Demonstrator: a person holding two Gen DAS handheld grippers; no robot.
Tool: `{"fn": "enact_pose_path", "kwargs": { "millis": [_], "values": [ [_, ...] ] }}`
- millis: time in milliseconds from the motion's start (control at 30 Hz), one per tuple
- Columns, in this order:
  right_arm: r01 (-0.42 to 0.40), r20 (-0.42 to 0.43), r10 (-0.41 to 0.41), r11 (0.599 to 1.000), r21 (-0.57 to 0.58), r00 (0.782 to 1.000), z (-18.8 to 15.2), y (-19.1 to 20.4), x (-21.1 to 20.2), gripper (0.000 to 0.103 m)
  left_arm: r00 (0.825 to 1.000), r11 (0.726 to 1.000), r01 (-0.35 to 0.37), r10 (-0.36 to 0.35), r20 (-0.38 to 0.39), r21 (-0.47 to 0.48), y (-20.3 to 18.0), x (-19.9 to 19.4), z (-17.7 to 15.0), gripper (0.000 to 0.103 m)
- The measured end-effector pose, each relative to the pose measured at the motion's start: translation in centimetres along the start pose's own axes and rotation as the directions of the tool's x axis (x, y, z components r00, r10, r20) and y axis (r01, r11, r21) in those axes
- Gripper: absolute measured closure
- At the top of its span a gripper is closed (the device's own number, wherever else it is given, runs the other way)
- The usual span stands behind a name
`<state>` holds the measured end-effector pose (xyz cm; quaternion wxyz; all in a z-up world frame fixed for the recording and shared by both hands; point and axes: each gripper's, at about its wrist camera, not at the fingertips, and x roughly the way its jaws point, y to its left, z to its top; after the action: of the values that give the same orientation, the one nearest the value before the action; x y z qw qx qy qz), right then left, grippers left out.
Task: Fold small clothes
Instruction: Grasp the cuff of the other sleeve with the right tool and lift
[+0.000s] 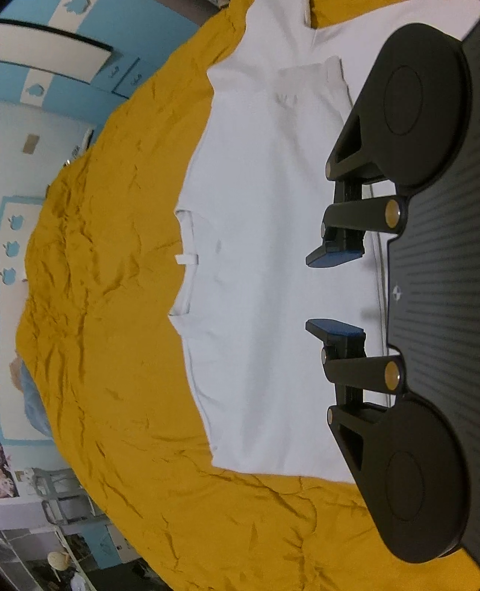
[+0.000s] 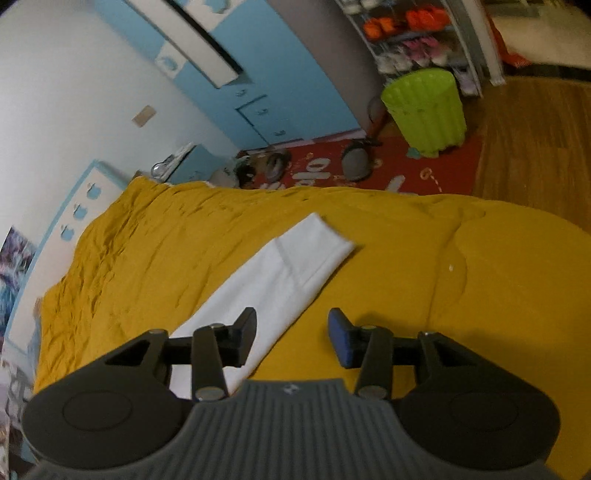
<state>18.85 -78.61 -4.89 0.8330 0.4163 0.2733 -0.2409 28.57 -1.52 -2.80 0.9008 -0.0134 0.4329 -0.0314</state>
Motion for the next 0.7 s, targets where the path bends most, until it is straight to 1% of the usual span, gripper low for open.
{"fn": "enact_pose_path", "kwargs": {
  "millis": [100,167,233,267,300,333,367,433,500,600,667,700],
  "values": [
    [0.016,-0.013,-0.015,0.999,0.051,1.000,1.7,-1.2,3.0,0.063,0.999,0.999,-0.030,0.030,-0.018,-0.014,0.4,0.7,0.1,0.064],
    [0.016,-0.013,-0.015,0.997,0.074,1.000,2.3,-1.9,4.4,0.066,0.998,0.998,-0.050,0.049,-0.027,-0.031,0.9,1.0,0.2,0.064],
    [0.040,-0.001,-0.040,0.996,0.085,0.999,2.8,-2.0,5.6,0.082,0.998,0.997,-0.061,0.059,-0.035,-0.051,1.5,1.2,0.2,0.064],
    [0.063,0.006,-0.064,0.995,0.076,0.998,3.1,-1.8,6.1,0.088,0.998,0.997,-0.059,0.057,-0.038,-0.058,1.7,1.3,0.2,0.064],
    [0.084,0.012,-0.085,0.994,0.063,0.996,3.3,-1.5,6.4,0.097,0.998,0.997,-0.054,0.051,-0.037,-0.061,1.9,1.2,0.2,0.064],
    [0.093,0.021,-0.095,0.994,0.051,0.995,3.5,-1.4,6.7,0.102,0.998,0.997,-0.048,0.046,-0.032,-0.060,2.1,1.1,0.1,0.064],
    [0.099,0.035,-0.100,0.995,0.028,0.994,3.5,-0.7,6.5,0.102,0.999,0.997,-0.045,0.044,-0.024,-0.060,2.2,1.0,0.1,0.064],
    [0.124,0.086,-0.118,0.990,-0.067,0.989,3.4,1.4,5.7,0.102,0.999,0.997,-0.042,0.042,-0.011,-0.070,2.6,0.7,0.1,0.064],
    [0.117,0.121,-0.099,0.981,-0.155,0.988,3.1,3.9,4.3,0.103,1.000,0.996,-0.030,0.030,0.002,-0.084,3.1,0.3,0.0,0.064],
    [0.056,0.140,-0.021,0.965,-0.256,0.990,2.6,8.9,1.9,0.103,0.999,0.996,-0.019,0.022,0.034,-0.089,4.0,-0.8,-0.2,0.064],
    [0.011,0.155,0.045,0.939,-0.344,0.987,1.9,13.2,-0.3,0.103,0.999,0.996,-0.014,0.018,0.051,-0.093,4.9,-1.6,-0.3,0.064],
    [-0.019,0.159,0.089,0.919,-0.393,0.983,1.4,16.0,-1.6,0.103,0.998,0.995,-0.010,0.016,0.058,-0.097,5.4,-2.1,-0.4,0.064]
  ]
}}
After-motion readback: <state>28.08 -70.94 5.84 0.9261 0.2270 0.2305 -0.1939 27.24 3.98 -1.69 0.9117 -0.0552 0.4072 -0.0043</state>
